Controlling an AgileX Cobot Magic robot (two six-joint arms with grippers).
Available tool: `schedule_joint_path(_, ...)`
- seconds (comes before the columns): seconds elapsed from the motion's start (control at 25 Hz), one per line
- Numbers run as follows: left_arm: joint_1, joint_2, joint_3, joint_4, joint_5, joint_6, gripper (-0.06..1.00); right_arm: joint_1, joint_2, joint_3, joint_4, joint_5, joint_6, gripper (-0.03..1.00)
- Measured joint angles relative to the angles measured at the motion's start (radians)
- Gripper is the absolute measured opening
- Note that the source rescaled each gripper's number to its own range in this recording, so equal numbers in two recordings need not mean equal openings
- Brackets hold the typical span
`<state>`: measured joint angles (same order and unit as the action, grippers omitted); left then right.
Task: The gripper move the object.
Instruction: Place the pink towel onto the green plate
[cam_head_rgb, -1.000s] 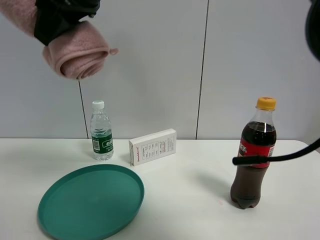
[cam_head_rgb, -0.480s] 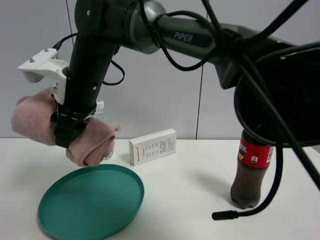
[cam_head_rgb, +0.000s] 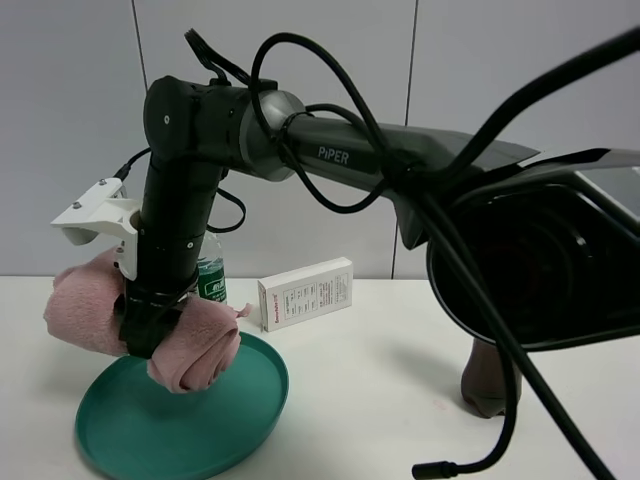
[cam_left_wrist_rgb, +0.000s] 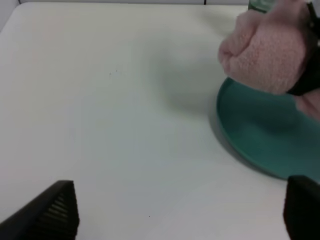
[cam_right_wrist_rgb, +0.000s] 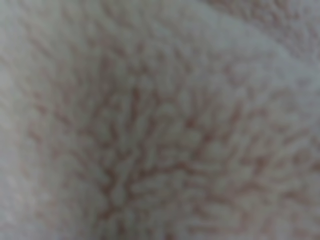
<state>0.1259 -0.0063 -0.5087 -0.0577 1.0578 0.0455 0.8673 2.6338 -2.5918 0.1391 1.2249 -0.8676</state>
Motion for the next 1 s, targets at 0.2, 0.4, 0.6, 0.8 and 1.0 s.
schedule_joint_path(0.2, 0.0, 0.0, 0.0, 0.0, 0.0, 0.0, 1.0, 0.0, 0.022, 0.0, -0.002, -0.001, 0.012, 0.0)
schedule_joint_path(0.4, 0.0, 0.0, 0.0, 0.0, 0.0, 0.0, 1.0, 0.0, 0.033, 0.001, -0.006, -0.001, 0.063, 0.0)
schedule_joint_path(0.6, 0.0, 0.0, 0.0, 0.0, 0.0, 0.0, 1.0, 0.0, 0.033, 0.001, -0.056, -0.001, 0.148, 0.13)
schedule_joint_path(0.8, 0.0, 0.0, 0.0, 0.0, 0.0, 0.0, 1.0, 0.0, 0.033, 0.001, -0.074, -0.001, 0.219, 0.55)
schedule_joint_path(1.0, 0.0, 0.0, 0.0, 0.0, 0.0, 0.0, 1.0, 0.0, 0.028, 0.001, -0.074, -0.001, 0.237, 0.6)
